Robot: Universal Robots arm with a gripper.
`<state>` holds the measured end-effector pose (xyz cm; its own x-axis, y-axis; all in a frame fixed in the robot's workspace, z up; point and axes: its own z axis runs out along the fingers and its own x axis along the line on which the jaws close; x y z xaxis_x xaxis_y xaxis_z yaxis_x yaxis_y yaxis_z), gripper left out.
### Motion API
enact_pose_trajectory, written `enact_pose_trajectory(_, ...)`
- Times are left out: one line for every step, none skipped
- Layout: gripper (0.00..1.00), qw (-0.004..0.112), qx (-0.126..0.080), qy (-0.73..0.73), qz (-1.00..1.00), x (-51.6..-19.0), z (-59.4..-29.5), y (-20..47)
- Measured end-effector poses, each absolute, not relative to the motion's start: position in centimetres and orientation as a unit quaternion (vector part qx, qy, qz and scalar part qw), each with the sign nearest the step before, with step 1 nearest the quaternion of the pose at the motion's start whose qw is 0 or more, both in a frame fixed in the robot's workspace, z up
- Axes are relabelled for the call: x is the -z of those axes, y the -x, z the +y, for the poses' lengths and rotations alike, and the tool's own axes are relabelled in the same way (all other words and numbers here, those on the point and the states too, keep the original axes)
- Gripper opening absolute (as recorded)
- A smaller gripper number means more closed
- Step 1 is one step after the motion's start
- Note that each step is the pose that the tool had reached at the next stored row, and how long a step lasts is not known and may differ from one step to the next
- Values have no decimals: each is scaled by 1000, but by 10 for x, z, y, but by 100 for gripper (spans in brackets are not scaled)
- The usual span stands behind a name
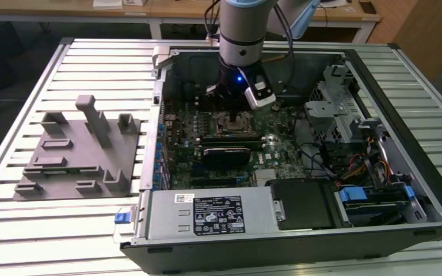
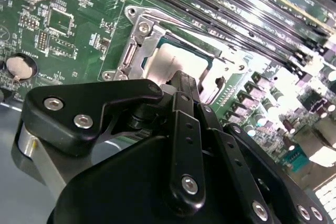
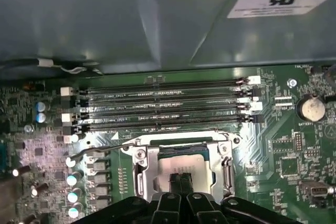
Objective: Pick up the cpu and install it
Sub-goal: 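Close the cpu cover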
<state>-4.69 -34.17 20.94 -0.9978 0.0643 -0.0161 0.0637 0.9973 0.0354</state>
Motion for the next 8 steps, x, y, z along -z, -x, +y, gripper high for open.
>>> enact_pose_trajectory(11,9,-17,-29,999,-209,-342,47)
enact_pose_trajectory(11,9,-17,-29,999,-209,-342,47)
enact_pose_trajectory(11,10,-18,-29,999,-209,-342,48)
enact_pose_trajectory(11,10,-18,-29,999,-209,-342,49)
enact_pose_trajectory(11,10,-18,-29,999,-209,-342,50)
enact_pose_trajectory(11,11,-18,-29,999,-209,-343,52)
enact_pose_trajectory(11,12,-19,-29,999,-209,-343,53)
enact_pose_trajectory(11,12,-19,-29,999,-209,-343,55)
